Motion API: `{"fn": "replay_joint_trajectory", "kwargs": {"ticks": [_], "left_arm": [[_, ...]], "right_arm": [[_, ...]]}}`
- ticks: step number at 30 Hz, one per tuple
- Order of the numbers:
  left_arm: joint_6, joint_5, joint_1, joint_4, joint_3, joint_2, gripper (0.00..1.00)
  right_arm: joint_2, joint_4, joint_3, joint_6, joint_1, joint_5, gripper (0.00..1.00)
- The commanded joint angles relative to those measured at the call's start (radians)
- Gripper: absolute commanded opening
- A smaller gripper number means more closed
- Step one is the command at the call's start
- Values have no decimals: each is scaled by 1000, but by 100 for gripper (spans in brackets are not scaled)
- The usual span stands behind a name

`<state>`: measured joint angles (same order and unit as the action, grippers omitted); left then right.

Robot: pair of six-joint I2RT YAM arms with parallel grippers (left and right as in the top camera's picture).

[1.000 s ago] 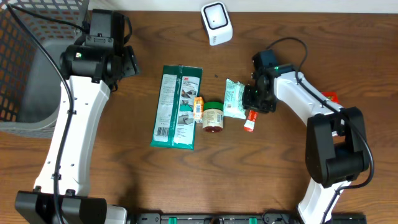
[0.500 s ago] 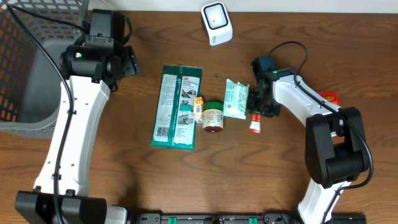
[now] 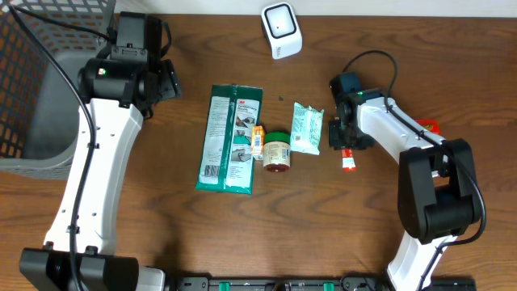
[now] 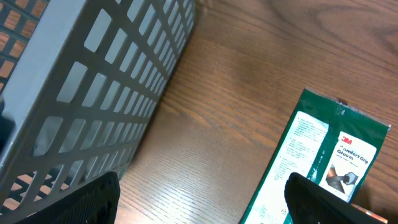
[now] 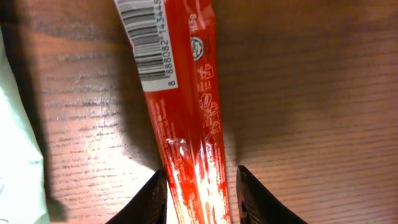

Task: Scan the item barcode
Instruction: 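Grasp the red stick pack with the right gripper and lift it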

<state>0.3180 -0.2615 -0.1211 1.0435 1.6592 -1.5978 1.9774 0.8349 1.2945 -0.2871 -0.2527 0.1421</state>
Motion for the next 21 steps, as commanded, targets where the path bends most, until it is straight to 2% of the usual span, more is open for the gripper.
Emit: {"fn": "replay_joint_trajectory", "kwargs": {"ticks": [1,10,21], "left_arm": [[10,-13,3,3,1,-2,85],[10,-13,3,3,1,-2,85],[10,-13,3,3,1,-2,85]], "right_arm": [[-25,26,12,42,6,24,31],[-26,172,103,88,-39,-8,36],[-25,212,73,90,-49,2,24]]}}
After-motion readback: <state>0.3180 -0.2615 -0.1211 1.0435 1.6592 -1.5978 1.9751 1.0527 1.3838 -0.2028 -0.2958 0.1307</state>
